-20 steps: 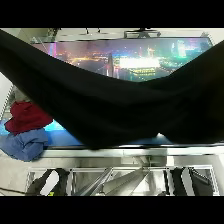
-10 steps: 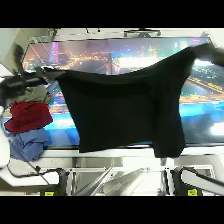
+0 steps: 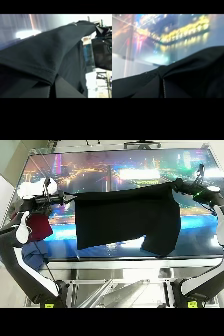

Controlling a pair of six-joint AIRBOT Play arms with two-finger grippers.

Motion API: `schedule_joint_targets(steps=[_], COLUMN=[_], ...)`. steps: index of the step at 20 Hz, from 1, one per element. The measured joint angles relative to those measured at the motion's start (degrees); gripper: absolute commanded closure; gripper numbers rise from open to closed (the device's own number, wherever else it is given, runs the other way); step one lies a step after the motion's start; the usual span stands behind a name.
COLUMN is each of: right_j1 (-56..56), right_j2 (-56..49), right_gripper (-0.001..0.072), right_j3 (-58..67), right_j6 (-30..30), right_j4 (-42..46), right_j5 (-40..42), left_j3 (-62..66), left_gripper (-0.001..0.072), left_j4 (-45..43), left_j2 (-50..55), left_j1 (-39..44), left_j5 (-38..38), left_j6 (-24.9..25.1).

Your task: Fold the shirts.

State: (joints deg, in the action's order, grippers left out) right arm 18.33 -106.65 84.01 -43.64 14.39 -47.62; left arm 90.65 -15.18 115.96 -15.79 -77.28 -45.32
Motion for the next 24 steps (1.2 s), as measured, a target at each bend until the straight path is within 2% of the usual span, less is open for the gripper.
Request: schedule_joint_targets(steps=[4, 8, 15, 16, 17, 18, 19, 21, 22, 23, 24], right_j1=[1.92, 4.59, 5.18, 5.05, 4.94, 4.92, 4.94, 5.51, 6.10, 6.91, 7.80], right_j2=[-2.69, -3.43, -4.98, -5.33, -5.64, -5.81, -5.81, -4.90, -3.78, -2.10, -0.22], right_gripper=[0.0687, 0.0686, 0.0686, 0.0685, 0.0682, 0.0578, 0.0464, 0.0452, 0.0376, 0.0344, 0.0346], right_j3=[2.75, 3.48, 3.65, 3.65, 3.65, 3.65, 3.65, 3.72, 3.85, 3.93, 3.96], right_j6=[0.20, -2.69, -4.76, -4.81, -4.98, -5.03, -5.20, -5.22, -5.86, -6.93, -8.48], right_j4=[0.55, 8.68, 16.65, 17.09, 17.53, 17.99, 18.25, 19.23, 19.96, 21.09, 22.67], right_j5=[-0.39, -2.86, -3.80, -3.98, -4.17, -4.52, -4.79, -6.64, -7.72, -8.68, -9.90], left_j3=[5.35, 6.91, 7.39, 7.39, 7.39, 7.41, 7.41, 7.43, 7.45, 7.45, 7.45], left_gripper=[0.0696, 0.0697, 0.0695, 0.0685, 0.0528, 0.0420, 0.0420, 0.0421, 0.0420, 0.0420, 0.0421], left_j4=[-0.59, -7.41, -15.43, -16.04, -16.81, -17.49, -18.47, -20.33, -21.51, -22.49, -23.69], left_j2=[3.50, 4.52, 4.81, 4.81, 4.81, 4.81, 4.74, 3.96, 3.06, 1.95, 0.46], left_j1=[1.99, 4.13, 9.27, 9.79, 10.19, 10.43, 10.54, 9.92, 9.07, 8.07, 6.86], left_j5=[-0.66, -0.72, 6.45, 7.17, 7.78, 8.15, 8.35, 7.52, 6.62, 5.42, 3.82], left_j6=[0.02, -3.19, -6.19, -6.34, -6.38, -6.73, -7.87, -10.03, -11.50, -12.87, -14.40])
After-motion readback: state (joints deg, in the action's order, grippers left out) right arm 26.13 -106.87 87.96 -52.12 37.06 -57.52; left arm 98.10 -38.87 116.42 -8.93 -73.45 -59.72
